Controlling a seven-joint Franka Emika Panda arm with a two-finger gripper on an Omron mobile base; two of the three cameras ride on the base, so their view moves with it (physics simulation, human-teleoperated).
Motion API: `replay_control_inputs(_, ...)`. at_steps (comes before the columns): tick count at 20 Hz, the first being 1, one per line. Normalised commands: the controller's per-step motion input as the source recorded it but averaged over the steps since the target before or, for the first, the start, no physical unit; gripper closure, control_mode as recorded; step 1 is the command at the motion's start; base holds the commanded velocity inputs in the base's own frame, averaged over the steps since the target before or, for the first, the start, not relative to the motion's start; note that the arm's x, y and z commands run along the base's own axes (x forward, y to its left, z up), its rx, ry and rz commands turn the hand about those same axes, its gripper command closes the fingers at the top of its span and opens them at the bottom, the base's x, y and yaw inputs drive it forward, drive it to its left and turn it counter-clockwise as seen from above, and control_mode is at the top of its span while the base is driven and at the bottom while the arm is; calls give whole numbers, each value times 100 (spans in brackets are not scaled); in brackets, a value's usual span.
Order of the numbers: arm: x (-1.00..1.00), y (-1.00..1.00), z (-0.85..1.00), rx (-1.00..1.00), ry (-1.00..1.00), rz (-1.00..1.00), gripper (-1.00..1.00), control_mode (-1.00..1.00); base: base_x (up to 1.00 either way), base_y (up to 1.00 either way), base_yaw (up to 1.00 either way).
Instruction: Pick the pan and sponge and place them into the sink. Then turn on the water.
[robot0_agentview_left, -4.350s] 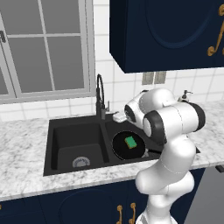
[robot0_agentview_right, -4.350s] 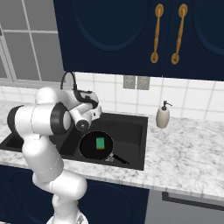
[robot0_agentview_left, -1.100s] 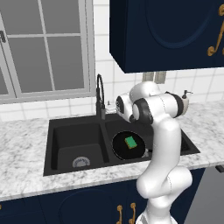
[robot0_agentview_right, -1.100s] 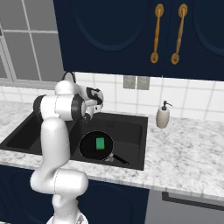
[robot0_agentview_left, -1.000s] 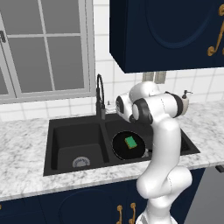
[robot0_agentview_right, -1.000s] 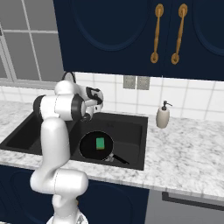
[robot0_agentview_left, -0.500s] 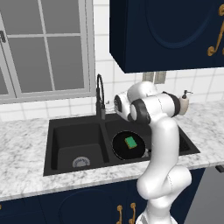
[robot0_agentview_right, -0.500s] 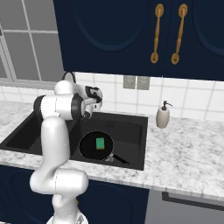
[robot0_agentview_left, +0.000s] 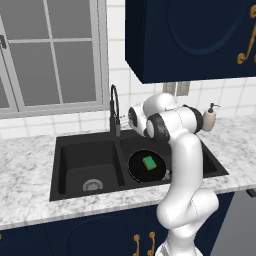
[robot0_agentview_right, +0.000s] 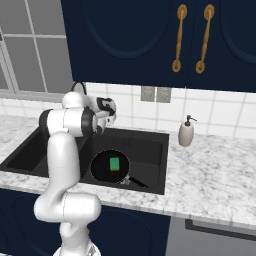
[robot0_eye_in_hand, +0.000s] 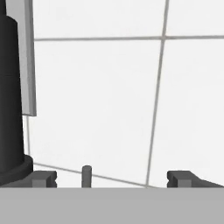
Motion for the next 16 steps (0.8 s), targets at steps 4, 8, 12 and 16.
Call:
replay_control_inputs(4,7,5,0,0,0,-1,-100,-100,0,0,0)
replay_control_inputs(8,2,0,0,0,0,-2,-100,-100,0,0,0)
replay_control_inputs(12,0,0,0,0,0,-3,-100,-100,0,0,0)
replay_control_inputs(16,0,0,0,0,0,-3,-100,-100,0,0,0)
